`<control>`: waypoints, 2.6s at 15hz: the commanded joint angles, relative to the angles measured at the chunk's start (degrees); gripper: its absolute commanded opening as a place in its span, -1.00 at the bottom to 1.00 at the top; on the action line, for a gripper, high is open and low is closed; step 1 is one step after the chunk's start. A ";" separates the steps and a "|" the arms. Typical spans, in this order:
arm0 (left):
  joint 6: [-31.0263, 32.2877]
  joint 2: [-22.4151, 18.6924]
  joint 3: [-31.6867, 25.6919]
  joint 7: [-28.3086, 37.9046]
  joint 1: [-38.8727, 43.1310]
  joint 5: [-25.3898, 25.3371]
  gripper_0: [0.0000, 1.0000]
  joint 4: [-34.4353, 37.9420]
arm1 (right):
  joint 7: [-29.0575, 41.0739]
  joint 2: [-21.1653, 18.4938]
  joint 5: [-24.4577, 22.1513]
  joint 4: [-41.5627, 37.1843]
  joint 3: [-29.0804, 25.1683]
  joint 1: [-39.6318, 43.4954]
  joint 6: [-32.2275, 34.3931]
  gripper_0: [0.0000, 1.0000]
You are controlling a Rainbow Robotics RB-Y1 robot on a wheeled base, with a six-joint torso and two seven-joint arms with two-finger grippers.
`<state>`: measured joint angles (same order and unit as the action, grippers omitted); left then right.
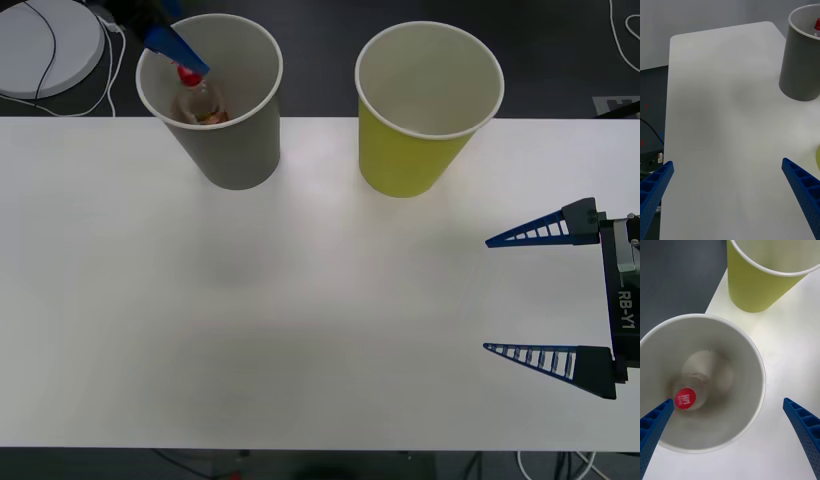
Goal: Put the can into the green bin and the plastic bottle into the gray bin
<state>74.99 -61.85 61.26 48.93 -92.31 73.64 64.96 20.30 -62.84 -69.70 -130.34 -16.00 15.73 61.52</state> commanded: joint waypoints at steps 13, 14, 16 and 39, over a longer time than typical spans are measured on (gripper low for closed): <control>-11.53 -19.01 -0.09 3.10 11.54 -5.79 1.00 27.76 | 0.00 0.00 0.00 0.00 0.00 0.00 0.00 1.00; -12.67 -19.80 -0.09 3.10 12.24 -6.14 1.00 28.91 | 0.00 0.00 0.00 0.00 0.00 0.00 0.00 1.00; -14.70 -21.21 -0.52 2.93 14.26 -6.76 1.00 31.54 | 0.00 0.00 0.00 0.00 0.00 0.00 0.00 1.00; -10.21 -7.76 -60.99 -23.70 80.09 3.00 1.00 46.22 | 0.00 0.00 0.00 0.00 0.00 0.00 0.00 1.00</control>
<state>64.76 -69.89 0.95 27.02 -13.47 76.63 111.16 20.30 -62.84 -69.70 -130.34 -16.00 15.73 61.52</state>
